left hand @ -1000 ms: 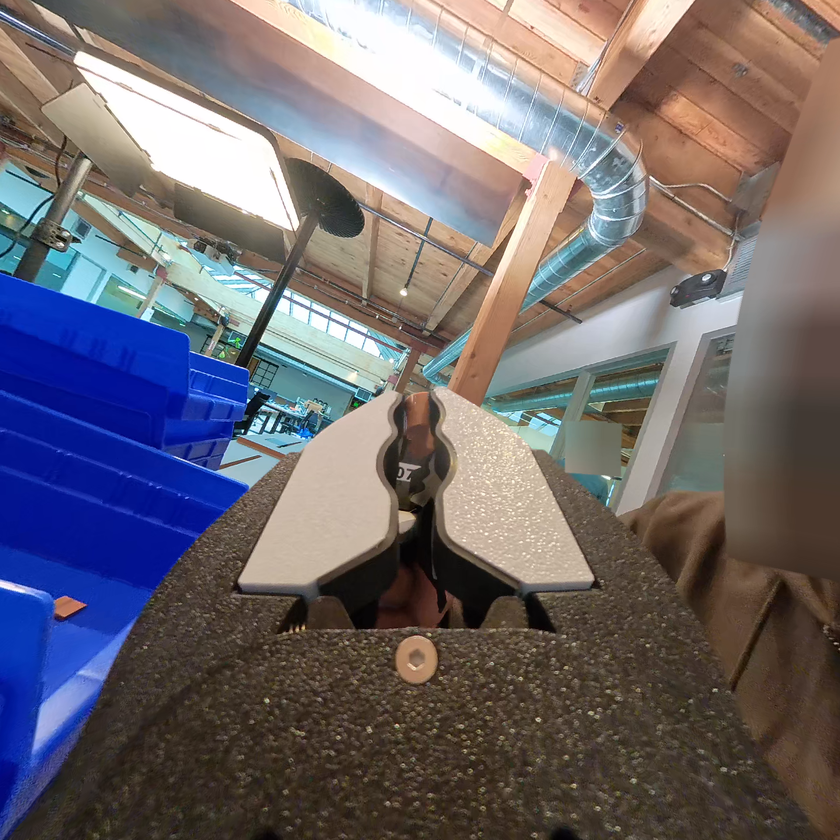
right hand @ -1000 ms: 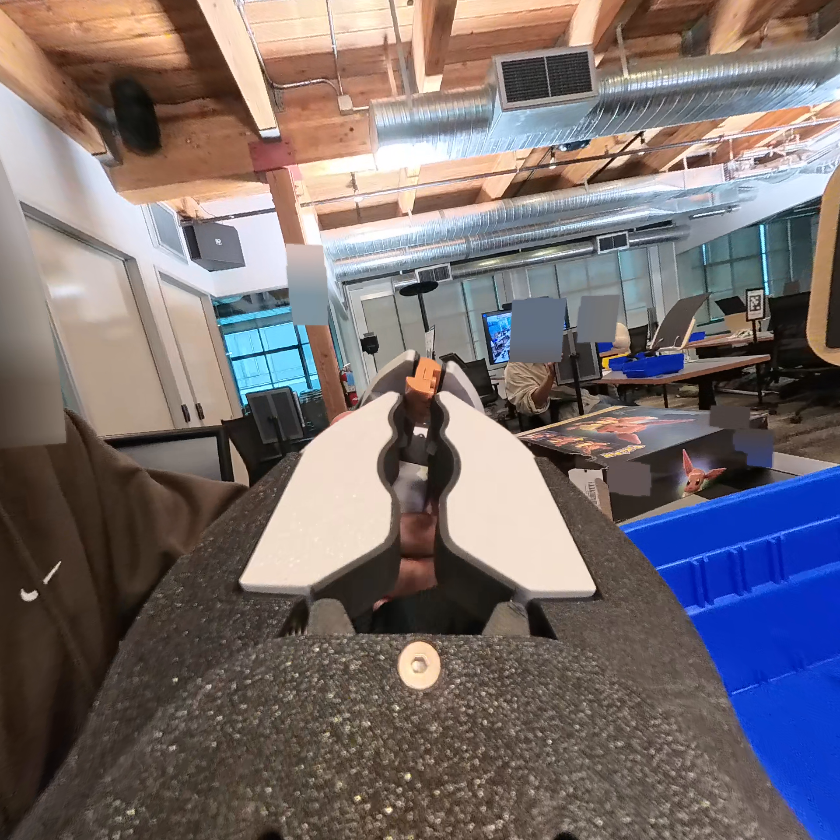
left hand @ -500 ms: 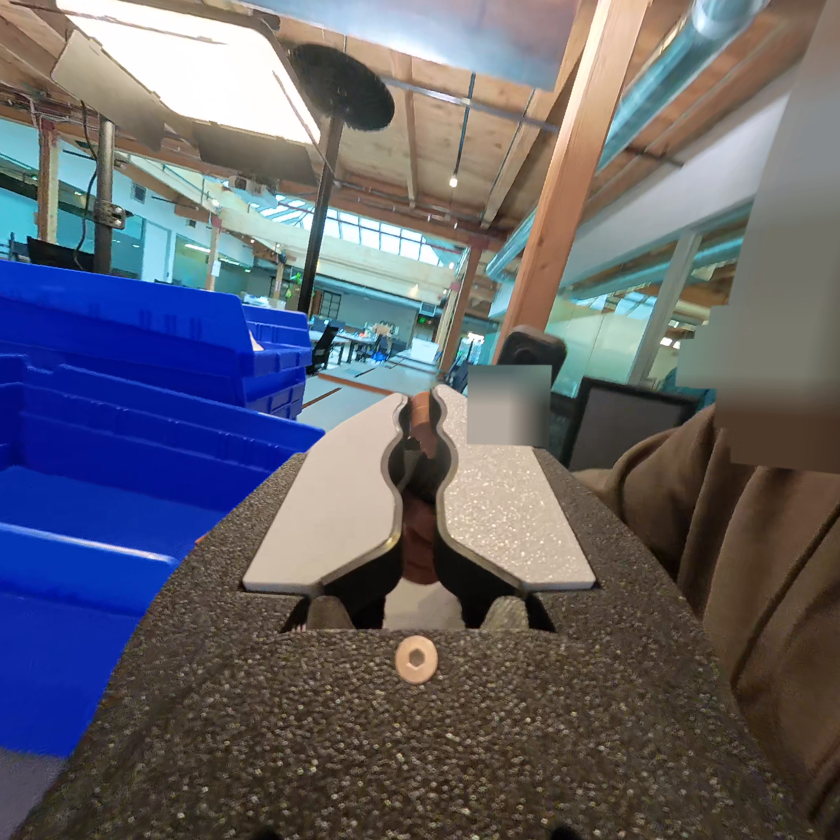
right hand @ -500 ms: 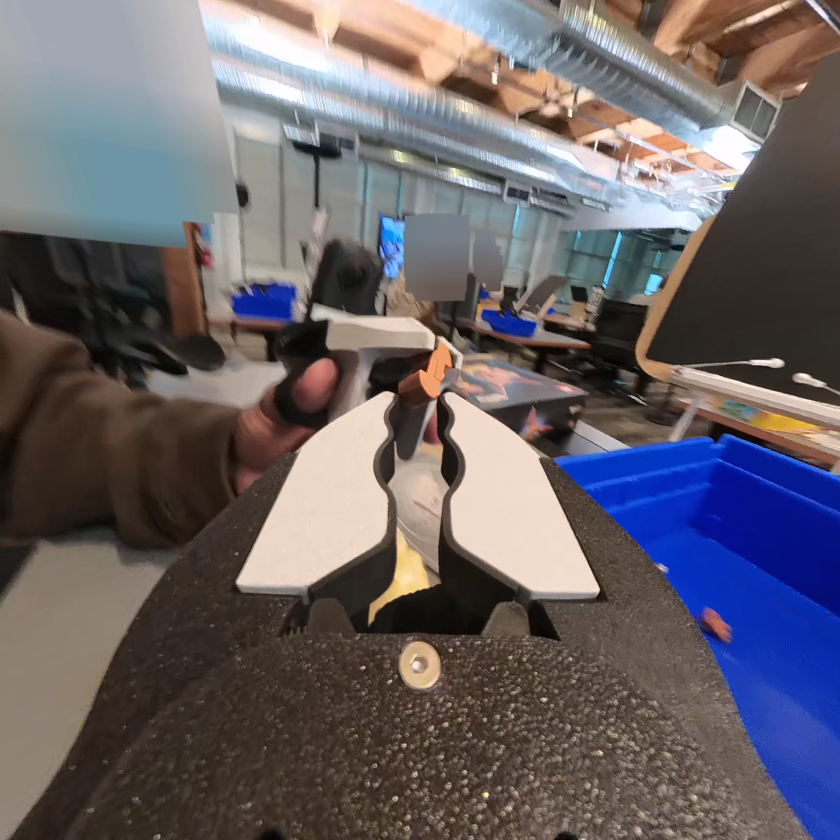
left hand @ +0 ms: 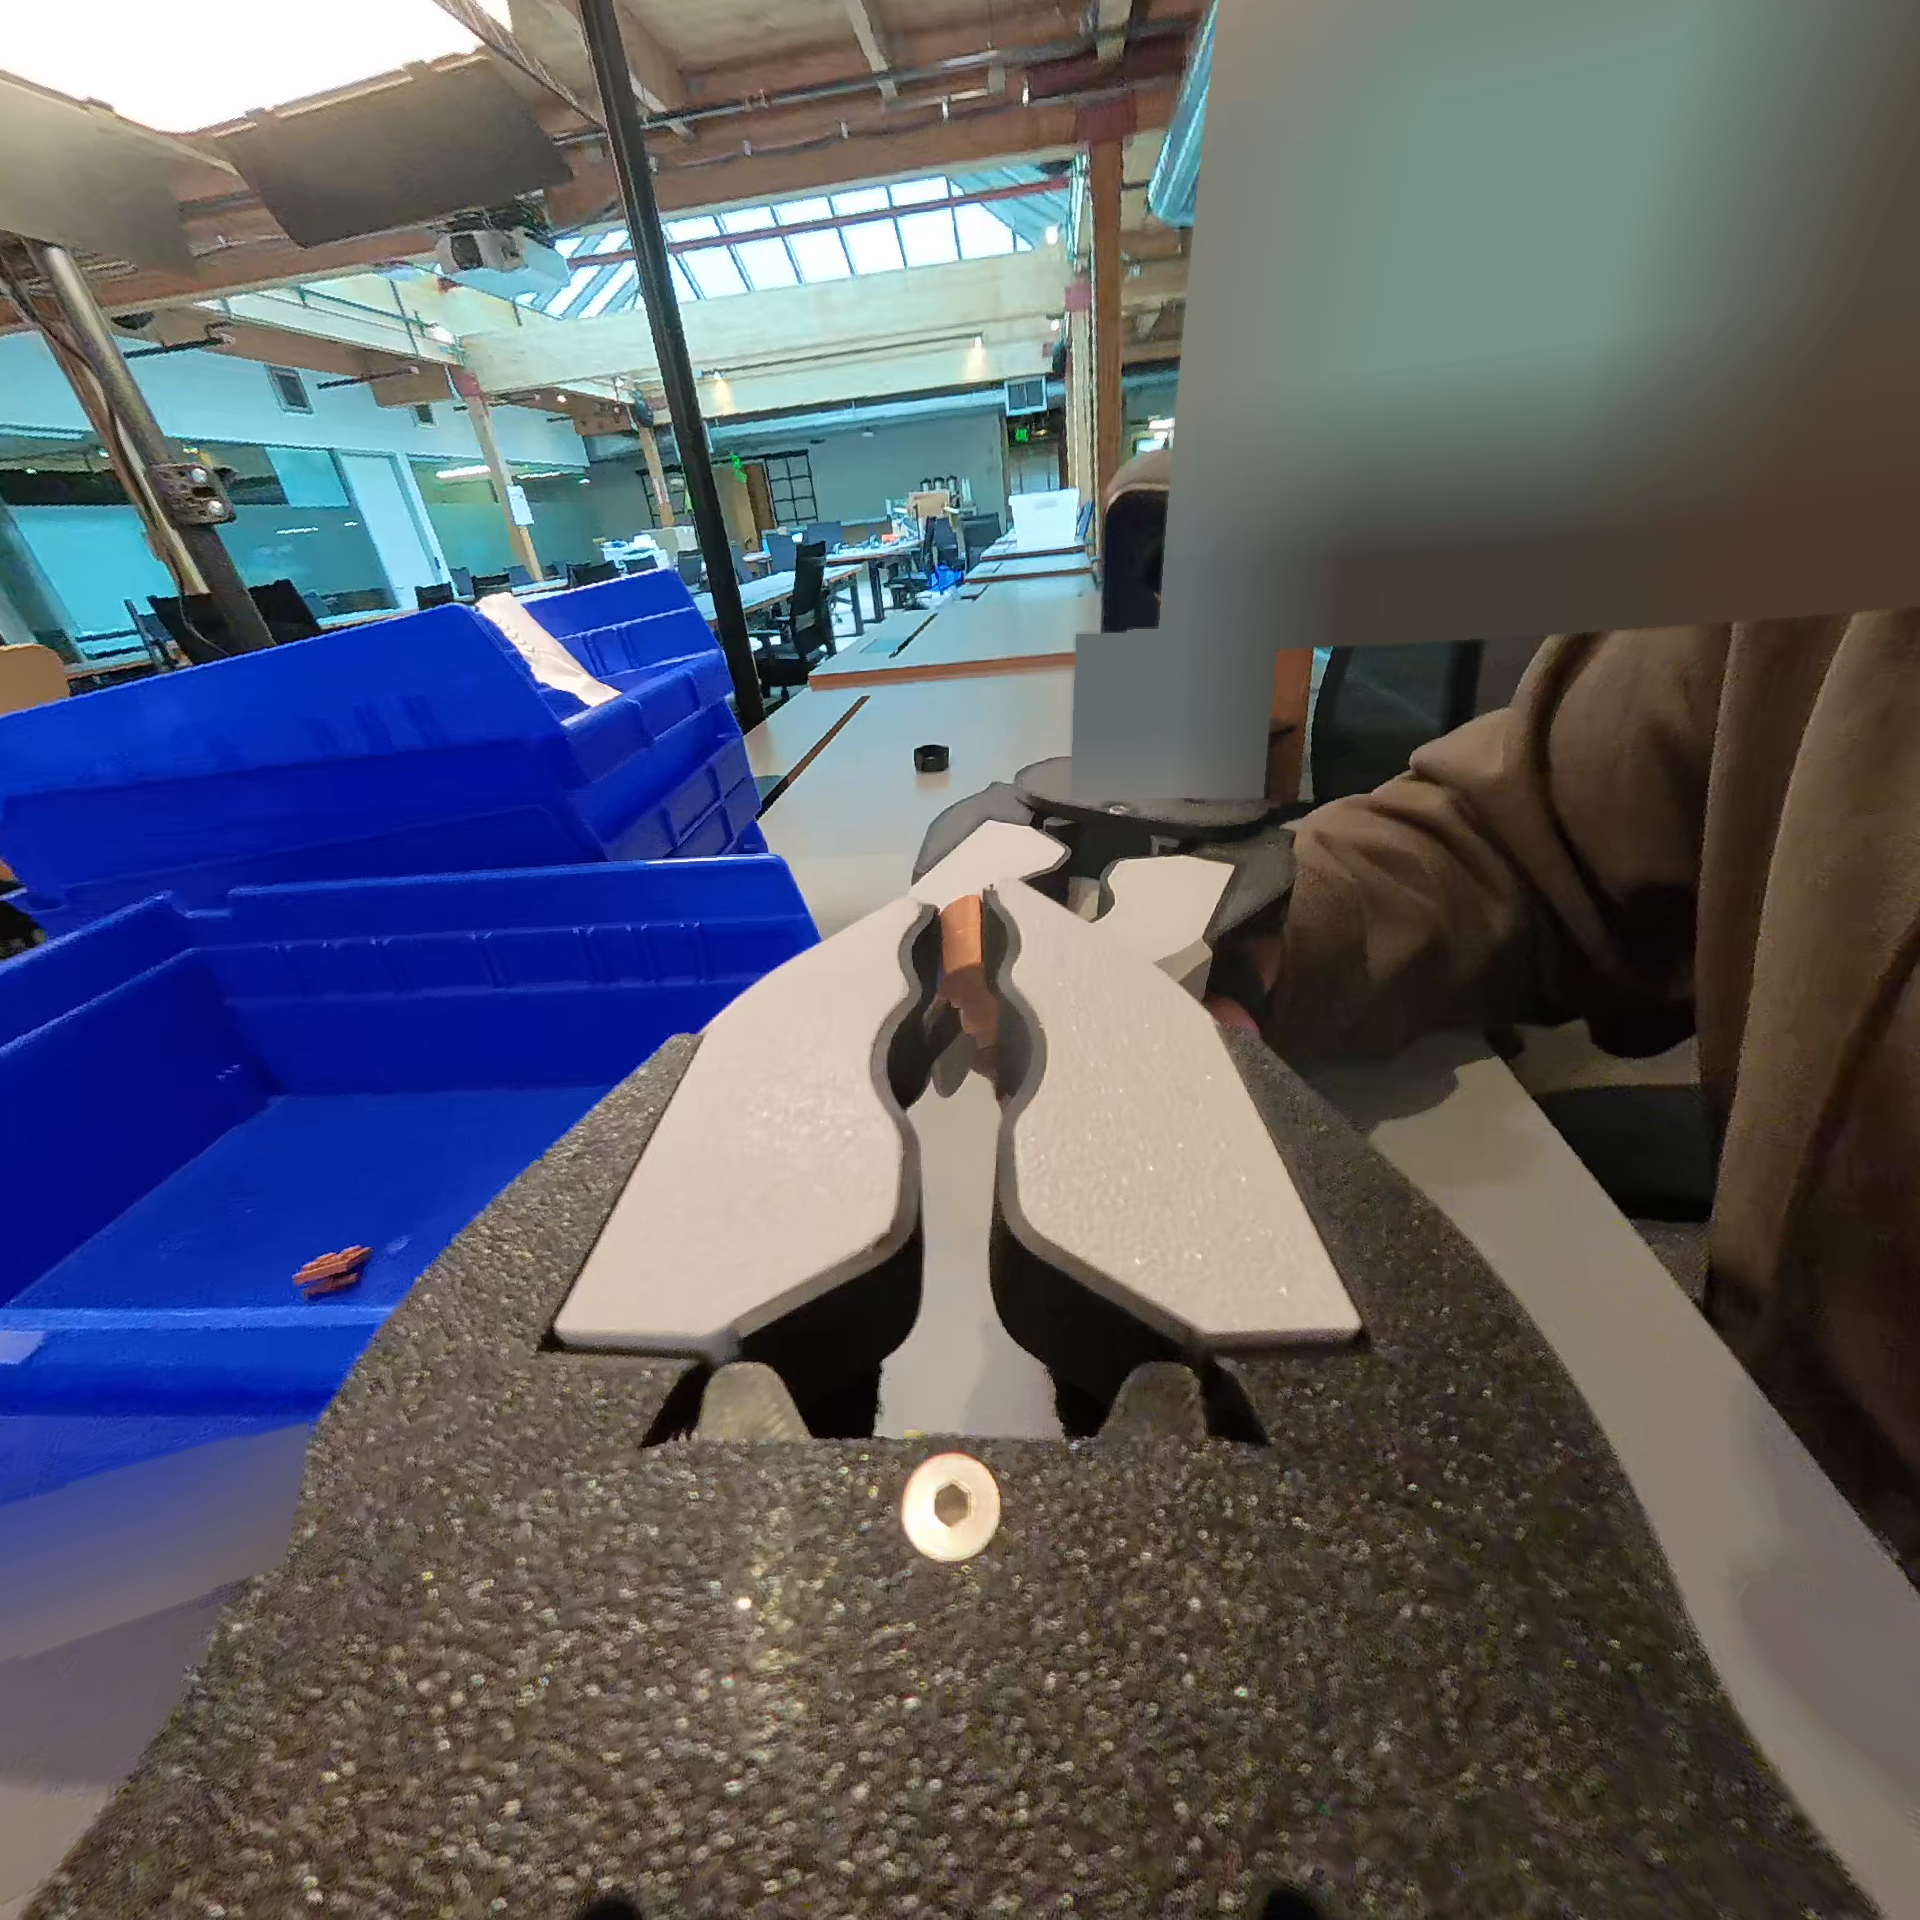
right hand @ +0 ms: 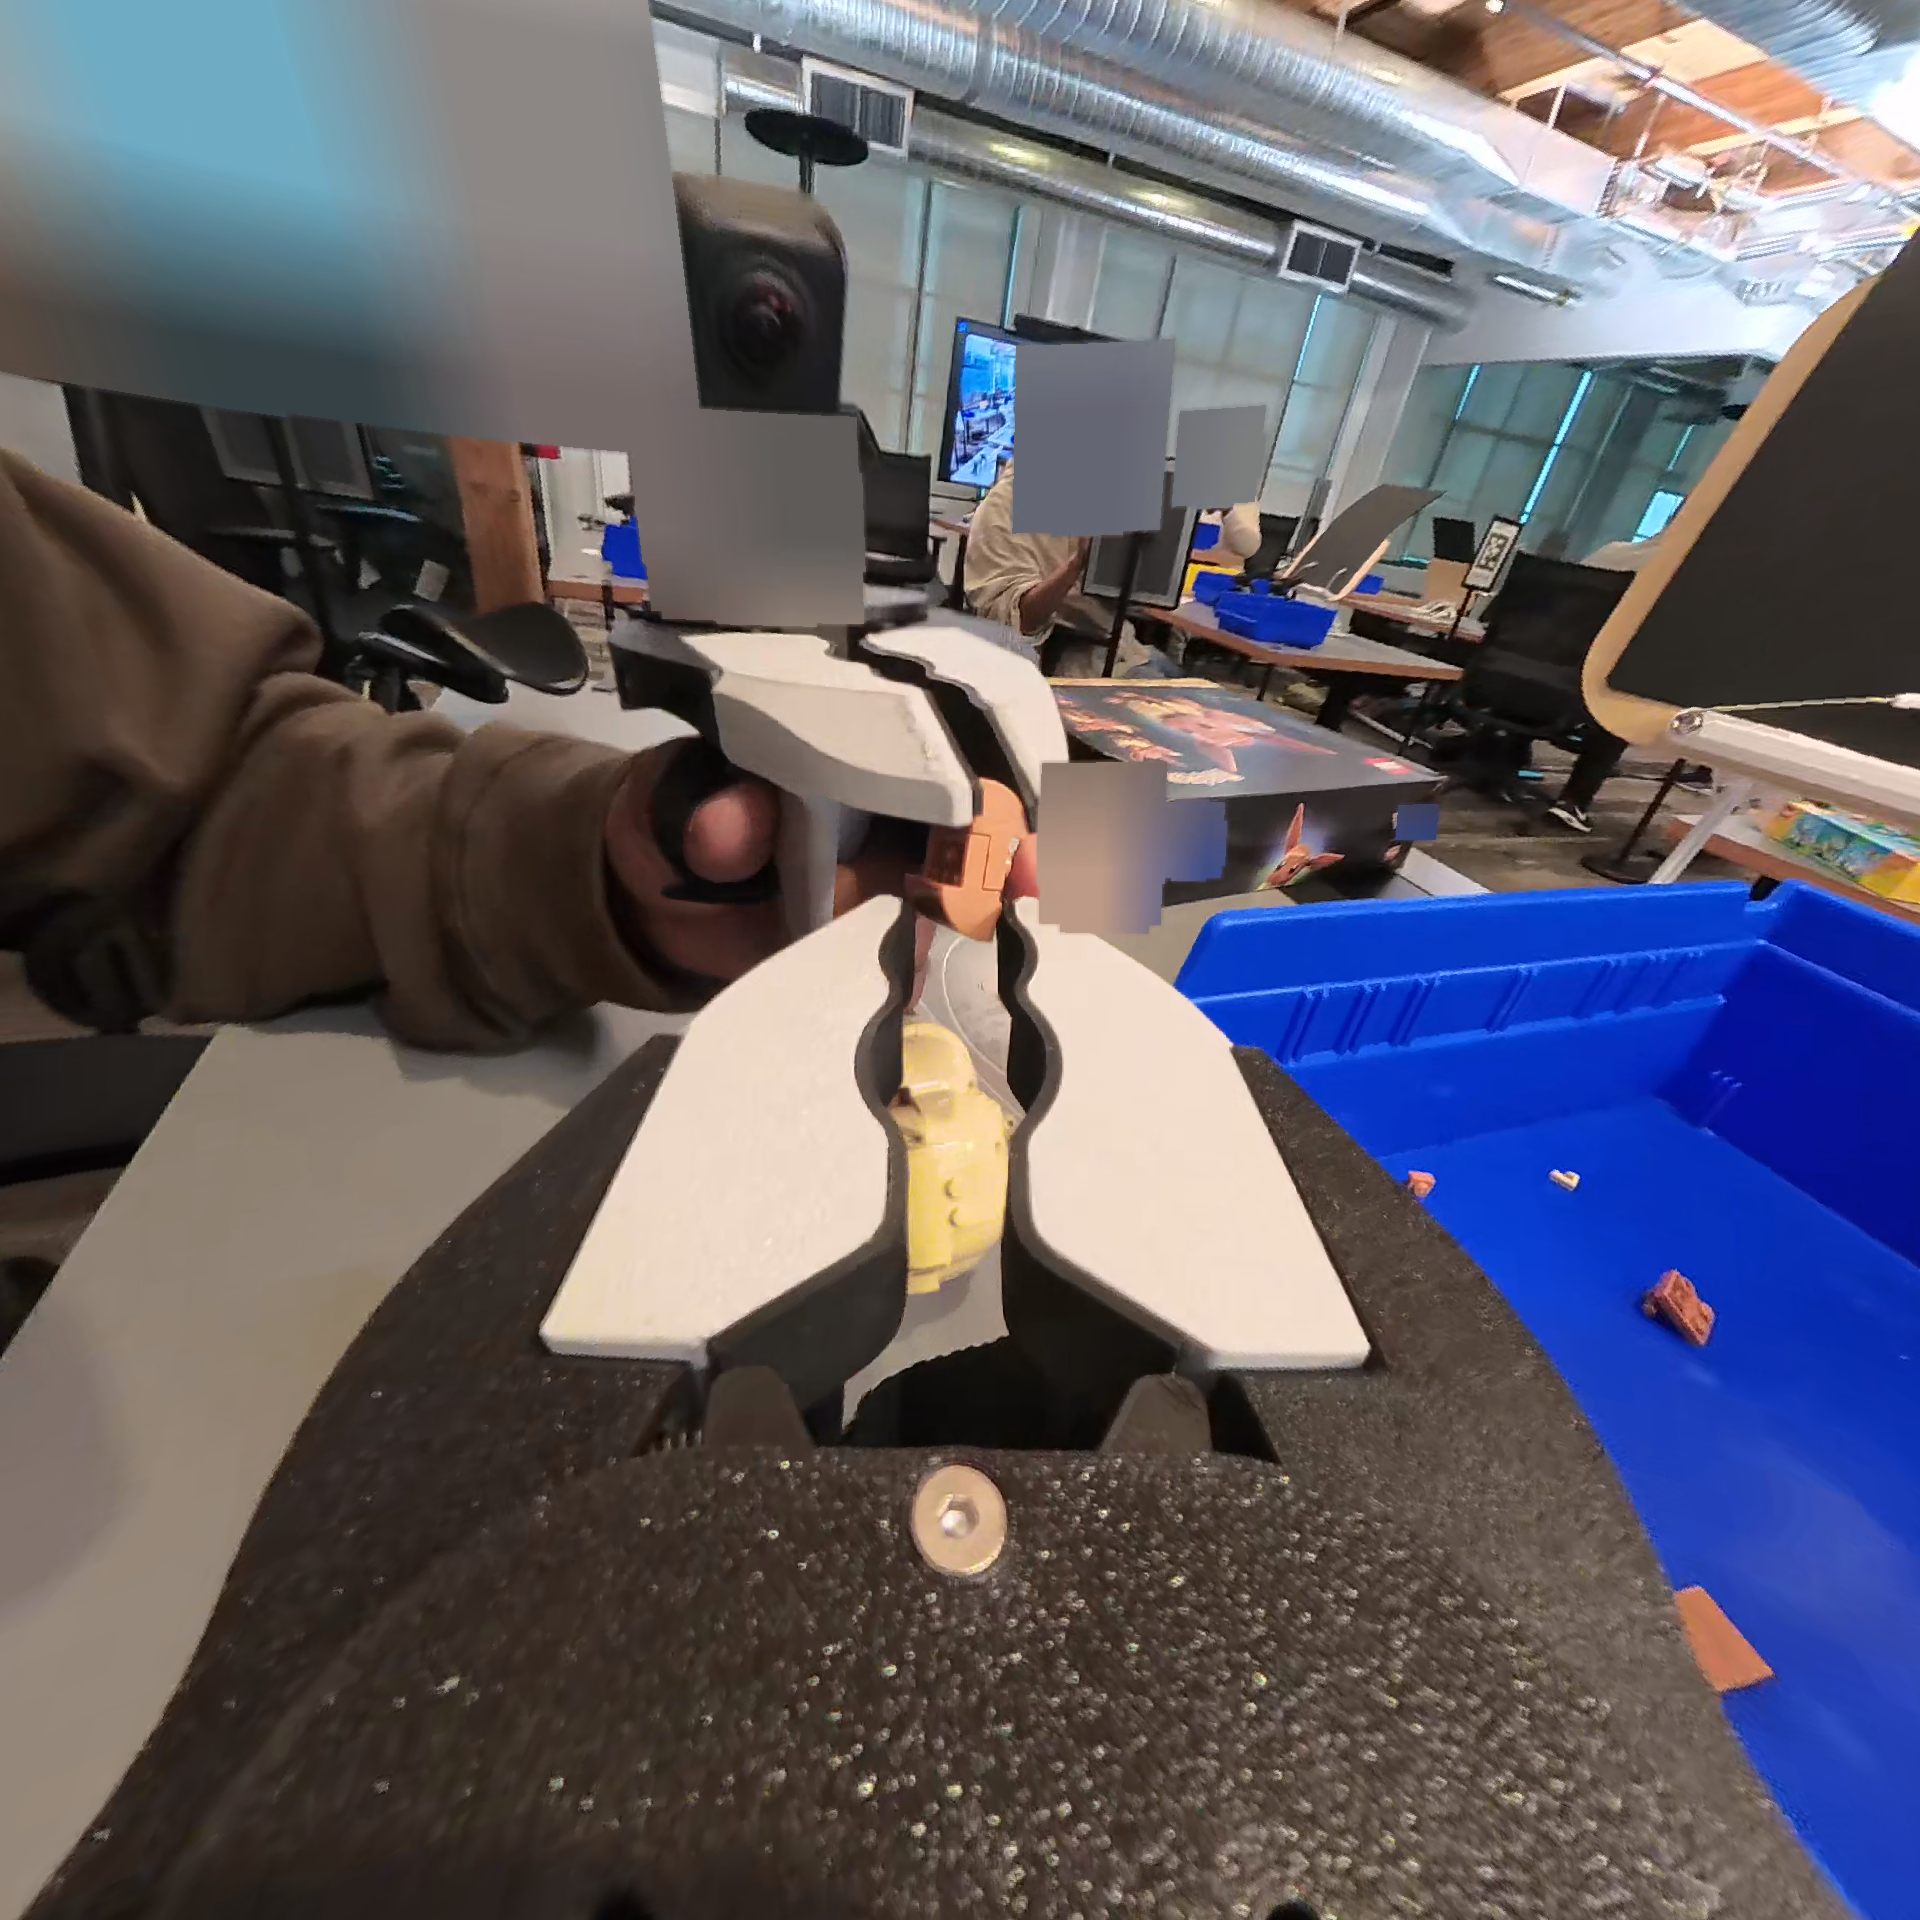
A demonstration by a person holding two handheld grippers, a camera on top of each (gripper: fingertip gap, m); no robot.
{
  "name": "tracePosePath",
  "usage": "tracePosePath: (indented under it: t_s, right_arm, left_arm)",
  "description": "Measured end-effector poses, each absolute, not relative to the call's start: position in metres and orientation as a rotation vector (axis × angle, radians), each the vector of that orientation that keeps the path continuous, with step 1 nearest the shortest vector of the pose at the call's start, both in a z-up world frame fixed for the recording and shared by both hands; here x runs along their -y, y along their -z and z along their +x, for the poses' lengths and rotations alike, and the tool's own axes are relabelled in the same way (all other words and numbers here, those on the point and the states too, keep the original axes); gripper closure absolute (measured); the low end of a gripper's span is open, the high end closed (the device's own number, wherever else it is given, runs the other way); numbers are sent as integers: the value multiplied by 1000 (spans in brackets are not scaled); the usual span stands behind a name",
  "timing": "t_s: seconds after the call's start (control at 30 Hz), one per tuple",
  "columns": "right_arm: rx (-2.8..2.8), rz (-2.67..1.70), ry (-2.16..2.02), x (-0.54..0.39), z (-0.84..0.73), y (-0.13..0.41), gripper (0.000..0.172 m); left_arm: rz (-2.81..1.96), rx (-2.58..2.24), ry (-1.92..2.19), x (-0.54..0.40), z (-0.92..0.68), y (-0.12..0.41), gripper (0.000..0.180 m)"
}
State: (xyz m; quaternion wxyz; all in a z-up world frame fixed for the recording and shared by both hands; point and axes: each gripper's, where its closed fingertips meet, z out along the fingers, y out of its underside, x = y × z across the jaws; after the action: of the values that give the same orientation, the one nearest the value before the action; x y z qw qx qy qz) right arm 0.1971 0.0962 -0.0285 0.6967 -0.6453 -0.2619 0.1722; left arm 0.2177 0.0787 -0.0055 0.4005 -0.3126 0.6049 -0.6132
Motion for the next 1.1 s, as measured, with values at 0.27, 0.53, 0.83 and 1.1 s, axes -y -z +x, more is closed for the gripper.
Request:
tracePosePath:
  t_s: [0.27,0.53,0.83,1.1]
  right_arm:
    - [650,-1431,-349,-88,196,34,160]
    - [671,-1383,-381,-81,193,32,172]
    - [606,-1421,-278,-91,214,36,172]
    - [649,-1487,-245,-94,217,57,172]
  left_arm:
    - [-725,-1620,1468,-66,215,9,172]
    - [-818,-1596,1631,-70,215,8,173]
    - [-855,-1497,1535,-82,221,3,175]
    - [-871,-1272,1500,-126,209,-21,177]
